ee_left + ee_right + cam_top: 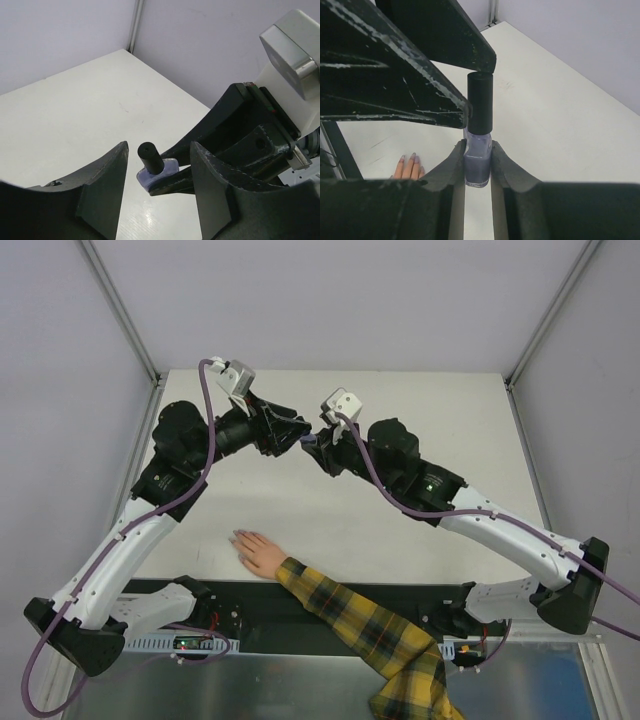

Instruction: Paint the nails

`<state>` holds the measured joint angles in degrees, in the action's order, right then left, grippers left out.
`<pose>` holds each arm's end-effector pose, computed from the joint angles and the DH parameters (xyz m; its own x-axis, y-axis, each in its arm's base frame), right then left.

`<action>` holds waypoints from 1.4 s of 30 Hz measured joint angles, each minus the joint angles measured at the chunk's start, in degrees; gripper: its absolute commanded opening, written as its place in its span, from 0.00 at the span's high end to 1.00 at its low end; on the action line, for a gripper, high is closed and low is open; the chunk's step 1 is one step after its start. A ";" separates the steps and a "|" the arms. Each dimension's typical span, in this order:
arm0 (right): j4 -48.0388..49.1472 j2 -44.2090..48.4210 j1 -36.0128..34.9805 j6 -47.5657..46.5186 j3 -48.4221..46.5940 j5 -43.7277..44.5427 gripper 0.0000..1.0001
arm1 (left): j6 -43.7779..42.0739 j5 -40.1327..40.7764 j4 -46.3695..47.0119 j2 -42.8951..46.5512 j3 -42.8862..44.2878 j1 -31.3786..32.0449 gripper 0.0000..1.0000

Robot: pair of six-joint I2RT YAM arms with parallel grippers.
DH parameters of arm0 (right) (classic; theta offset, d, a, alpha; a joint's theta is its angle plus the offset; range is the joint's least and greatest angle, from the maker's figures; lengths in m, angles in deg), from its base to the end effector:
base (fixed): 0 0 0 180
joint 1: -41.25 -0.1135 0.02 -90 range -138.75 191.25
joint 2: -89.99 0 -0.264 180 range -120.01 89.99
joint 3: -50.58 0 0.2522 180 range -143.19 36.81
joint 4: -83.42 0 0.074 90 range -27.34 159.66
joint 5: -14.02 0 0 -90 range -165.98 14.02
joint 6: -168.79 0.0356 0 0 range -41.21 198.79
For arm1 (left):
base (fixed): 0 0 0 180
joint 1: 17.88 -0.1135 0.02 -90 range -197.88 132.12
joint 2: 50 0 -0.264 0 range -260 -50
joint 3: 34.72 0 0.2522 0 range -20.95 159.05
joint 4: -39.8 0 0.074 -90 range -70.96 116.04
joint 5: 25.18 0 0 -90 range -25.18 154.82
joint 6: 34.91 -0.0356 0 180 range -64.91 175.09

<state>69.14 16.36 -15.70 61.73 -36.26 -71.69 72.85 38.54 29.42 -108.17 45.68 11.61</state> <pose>0.1662 0.2505 0.4224 0.2235 -0.1929 -0.9554 -0.7631 0.5753 -0.2947 0.1819 -0.1210 0.4550 -0.0795 -0.2693 -0.9598 0.8341 0.5093 -0.2119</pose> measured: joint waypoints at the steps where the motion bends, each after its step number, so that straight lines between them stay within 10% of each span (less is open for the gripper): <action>1: -0.04 -0.11 -0.13 -0.17 0.00 0.52 0.99 | 0.09 -0.02 0.00 0.00 -0.02 0.00 0.51; 8: 0.31 -0.17 -0.44 -0.59 -0.90 2.27 1.00 | 1.92 -0.31 0.20 -1.81 -0.02 0.00 0.63; 14: 0.22 -0.15 -0.52 -0.70 -1.01 2.40 1.00 | 4.28 -2.45 0.63 -3.98 0.00 -0.35 1.00; 19: 0.59 0.31 0.15 -1.62 -1.01 -0.17 1.00 | 5.62 -6.38 2.71 -4.02 -0.07 -1.16 1.00; 24: 1.97 2.62 9.62 3.08 -0.85 -24.44 1.00 | 8.48 -17.62 12.79 -5.11 -0.68 -2.08 1.00; 31: 29.77 -2.60 19.93 29.83 1.55 -62.79 1.00 | 18.40 -29.09 32.74 -5.25 -3.32 -2.58 1.00; 34: 35.54 -2.82 20.39 34.38 2.91 -66.05 0.99 | 19.28 -31.12 34.05 -4.96 -3.50 -2.21 0.72; 35: 35.89 -2.58 20.46 34.86 3.56 -66.36 1.00 | 18.73 -31.28 33.29 -4.81 -3.48 -2.08 0.45; 38: 31.87 -1.38 20.65 32.72 4.07 -64.15 1.00 | 14.71 -31.80 27.61 -4.11 -3.45 -2.05 0.10; 42: 20.15 2.05 20.74 25.79 3.96 -56.94 0.99 | 9.66 -28.96 19.43 -2.38 -3.39 -2.08 0.01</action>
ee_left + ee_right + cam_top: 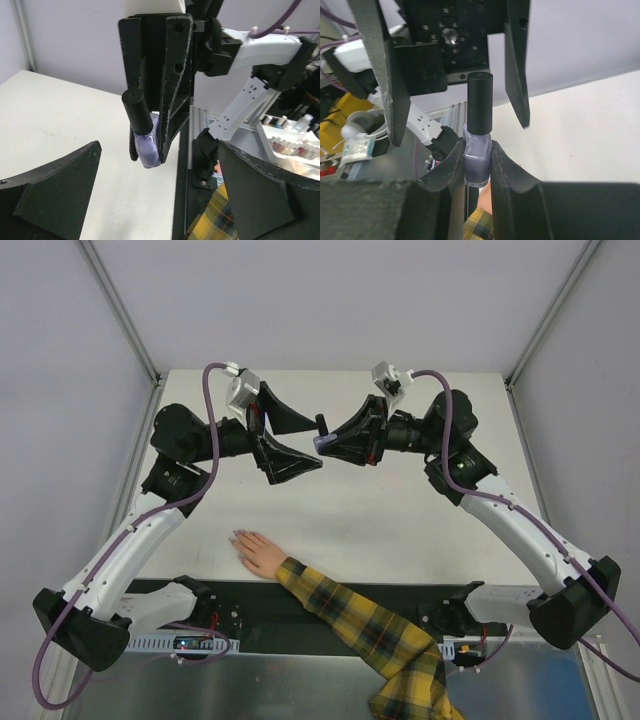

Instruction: Paint the nails

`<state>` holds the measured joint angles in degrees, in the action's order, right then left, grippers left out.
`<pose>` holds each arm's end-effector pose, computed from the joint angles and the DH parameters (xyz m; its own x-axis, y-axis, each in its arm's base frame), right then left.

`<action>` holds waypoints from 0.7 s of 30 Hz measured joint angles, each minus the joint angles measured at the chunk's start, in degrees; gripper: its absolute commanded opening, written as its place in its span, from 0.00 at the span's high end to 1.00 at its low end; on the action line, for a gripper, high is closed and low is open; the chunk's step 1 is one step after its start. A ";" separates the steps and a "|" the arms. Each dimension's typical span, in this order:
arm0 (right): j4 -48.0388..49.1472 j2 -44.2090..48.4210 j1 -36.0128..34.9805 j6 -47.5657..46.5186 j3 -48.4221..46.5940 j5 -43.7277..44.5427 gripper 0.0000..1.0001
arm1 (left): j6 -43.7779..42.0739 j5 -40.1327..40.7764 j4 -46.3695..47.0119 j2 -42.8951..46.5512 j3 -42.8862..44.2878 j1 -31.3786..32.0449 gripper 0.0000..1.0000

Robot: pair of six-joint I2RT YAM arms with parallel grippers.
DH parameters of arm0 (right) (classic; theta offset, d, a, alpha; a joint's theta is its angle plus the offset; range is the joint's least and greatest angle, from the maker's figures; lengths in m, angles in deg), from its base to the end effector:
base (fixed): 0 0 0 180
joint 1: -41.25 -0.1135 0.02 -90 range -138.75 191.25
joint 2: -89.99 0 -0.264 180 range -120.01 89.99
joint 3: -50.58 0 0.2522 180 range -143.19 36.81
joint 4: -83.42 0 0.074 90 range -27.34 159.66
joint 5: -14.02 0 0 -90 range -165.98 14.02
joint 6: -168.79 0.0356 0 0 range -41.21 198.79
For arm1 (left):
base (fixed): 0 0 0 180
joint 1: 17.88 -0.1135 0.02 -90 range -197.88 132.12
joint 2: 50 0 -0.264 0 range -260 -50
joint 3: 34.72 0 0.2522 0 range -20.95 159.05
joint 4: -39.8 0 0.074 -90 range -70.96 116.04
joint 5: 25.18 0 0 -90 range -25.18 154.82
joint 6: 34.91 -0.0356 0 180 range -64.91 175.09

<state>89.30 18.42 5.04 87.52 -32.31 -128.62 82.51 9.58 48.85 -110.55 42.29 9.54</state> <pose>0.2053 0.1854 0.4417 0.0884 0.1789 -0.9799 -0.9961 0.0141 -0.0873 0.1793 -0.1260 0.4555 -0.0847 -0.2519 -0.9641 0.9933 0.0548 -0.1015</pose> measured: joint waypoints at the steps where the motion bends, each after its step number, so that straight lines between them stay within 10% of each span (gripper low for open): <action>1: -2.38 0.76 0.00 -1.44 0.00 1.42 0.99 | -0.92 0.92 -1.29 0.48 0.00 0.00 0.01; 21: -18.62 -0.90 -22.95 -21.29 -3.63 55.15 1.00 | -7.08 29.64 -19.37 3.63 1.33 -0.02 0.36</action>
<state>70.67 17.52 -17.91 66.23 -35.94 -73.48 75.43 39.21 29.48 -106.92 43.62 9.51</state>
